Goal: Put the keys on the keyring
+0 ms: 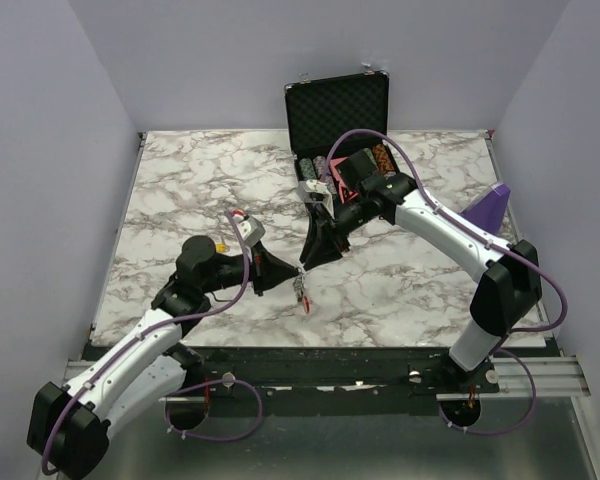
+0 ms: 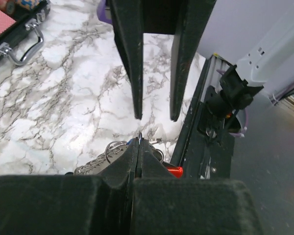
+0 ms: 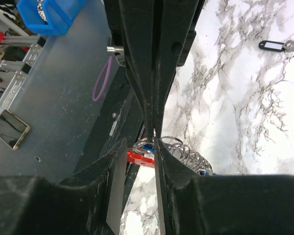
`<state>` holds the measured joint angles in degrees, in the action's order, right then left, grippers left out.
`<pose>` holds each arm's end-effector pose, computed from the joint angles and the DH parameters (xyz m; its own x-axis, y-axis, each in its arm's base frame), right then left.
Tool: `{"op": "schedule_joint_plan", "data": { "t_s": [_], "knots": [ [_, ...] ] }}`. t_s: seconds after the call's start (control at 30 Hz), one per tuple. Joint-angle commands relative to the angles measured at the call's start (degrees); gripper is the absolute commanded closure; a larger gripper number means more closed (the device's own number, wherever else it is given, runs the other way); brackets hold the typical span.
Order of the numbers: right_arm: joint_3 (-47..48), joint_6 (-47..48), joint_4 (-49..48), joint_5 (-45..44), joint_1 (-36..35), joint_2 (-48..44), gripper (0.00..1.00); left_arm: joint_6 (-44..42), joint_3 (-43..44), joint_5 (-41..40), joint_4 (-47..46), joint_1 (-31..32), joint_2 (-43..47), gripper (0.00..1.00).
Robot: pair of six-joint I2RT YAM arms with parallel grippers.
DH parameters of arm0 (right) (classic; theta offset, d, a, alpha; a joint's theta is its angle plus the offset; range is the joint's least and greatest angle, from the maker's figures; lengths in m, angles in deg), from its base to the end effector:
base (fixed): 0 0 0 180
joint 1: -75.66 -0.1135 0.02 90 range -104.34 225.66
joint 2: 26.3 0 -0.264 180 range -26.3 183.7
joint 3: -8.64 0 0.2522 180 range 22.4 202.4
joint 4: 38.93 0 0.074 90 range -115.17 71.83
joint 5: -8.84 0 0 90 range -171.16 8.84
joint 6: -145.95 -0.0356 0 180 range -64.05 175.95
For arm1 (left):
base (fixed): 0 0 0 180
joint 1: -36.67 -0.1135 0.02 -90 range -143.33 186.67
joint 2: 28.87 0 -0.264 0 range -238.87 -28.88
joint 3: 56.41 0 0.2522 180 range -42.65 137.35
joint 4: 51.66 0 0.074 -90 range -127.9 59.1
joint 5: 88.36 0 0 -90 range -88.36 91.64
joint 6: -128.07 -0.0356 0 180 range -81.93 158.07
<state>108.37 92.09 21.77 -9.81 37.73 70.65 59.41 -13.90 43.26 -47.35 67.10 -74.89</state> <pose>0.2547 0.2413 0.3154 -0.1897 -0.3869 -0.9024 -0.8734 -0.3533 0.3351 0.1502 -0.1156 0.2743 -0.4535 -0.0491 -0.8899 0.8384 0.3150 -0.4447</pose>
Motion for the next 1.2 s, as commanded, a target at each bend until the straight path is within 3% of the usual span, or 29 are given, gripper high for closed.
{"op": "schedule_joint_plan", "data": {
  "t_s": [0.0,0.23,0.6,0.83,0.97,1.17],
  "knots": [
    [0.1,-1.4,-1.8,3.0,-0.3,-1.5,0.62,12.6,-8.7,-7.7,-24.9,-0.3,3.7,1.0],
    [-0.5,-2.9,-3.3,2.6,-0.2,-1.3,0.61,19.2,-17.8,-10.3,-46.1,-0.1,1.3,1.0],
    [-1.5,-4.9,-6.2,2.2,0.4,-0.8,0.61,21.2,-22.0,-9.5,-65.2,0.6,-5.8,1.0],
    [-2.0,-5.6,-6.9,2.7,0.9,-1.1,0.63,21.8,-21.4,-8.8,-67.9,0.8,-8.7,1.0],
    [-2.3,-6.4,-7.6,2.7,0.8,-0.9,0.78,21.6,-21.3,-8.8,-67.2,0.8,-8.5,1.0],
    [-2.3,-6.7,-7.6,3.4,0.8,-1.2,0.8,20.5,-21.2,-9.7,-64.1,0.9,-7.2,1.0]
  ]
}}
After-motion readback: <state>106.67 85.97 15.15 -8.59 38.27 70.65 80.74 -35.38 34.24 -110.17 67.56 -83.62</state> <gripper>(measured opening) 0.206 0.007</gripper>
